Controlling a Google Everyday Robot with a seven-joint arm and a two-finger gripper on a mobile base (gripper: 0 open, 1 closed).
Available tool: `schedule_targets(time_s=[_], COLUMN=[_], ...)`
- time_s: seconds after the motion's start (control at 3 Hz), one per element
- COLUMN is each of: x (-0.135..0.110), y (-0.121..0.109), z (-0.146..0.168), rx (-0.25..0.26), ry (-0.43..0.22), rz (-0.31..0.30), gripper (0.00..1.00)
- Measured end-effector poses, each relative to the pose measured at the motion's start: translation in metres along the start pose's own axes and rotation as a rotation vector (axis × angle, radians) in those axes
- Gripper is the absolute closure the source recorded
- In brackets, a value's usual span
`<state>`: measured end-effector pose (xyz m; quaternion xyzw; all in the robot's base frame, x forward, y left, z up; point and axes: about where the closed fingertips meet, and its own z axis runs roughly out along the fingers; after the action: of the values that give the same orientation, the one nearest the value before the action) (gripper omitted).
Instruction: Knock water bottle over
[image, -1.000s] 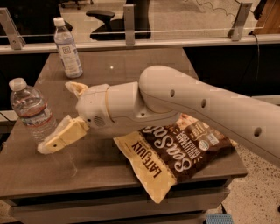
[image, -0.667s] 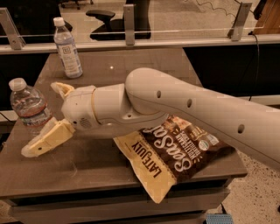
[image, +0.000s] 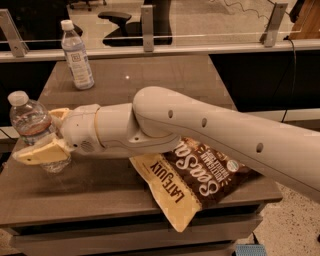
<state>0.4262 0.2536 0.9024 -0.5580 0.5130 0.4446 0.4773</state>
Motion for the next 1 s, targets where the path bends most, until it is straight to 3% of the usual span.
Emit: schedule_targets(time_s=[0.67, 1.0], x=[-0.002, -0.012], y=[-0.015, -0.033], z=[-0.023, -0.059], rx=[0.036, 0.067], ry=[0.016, 0.085], rz=[0.009, -0.012], gripper=[0.86, 1.00])
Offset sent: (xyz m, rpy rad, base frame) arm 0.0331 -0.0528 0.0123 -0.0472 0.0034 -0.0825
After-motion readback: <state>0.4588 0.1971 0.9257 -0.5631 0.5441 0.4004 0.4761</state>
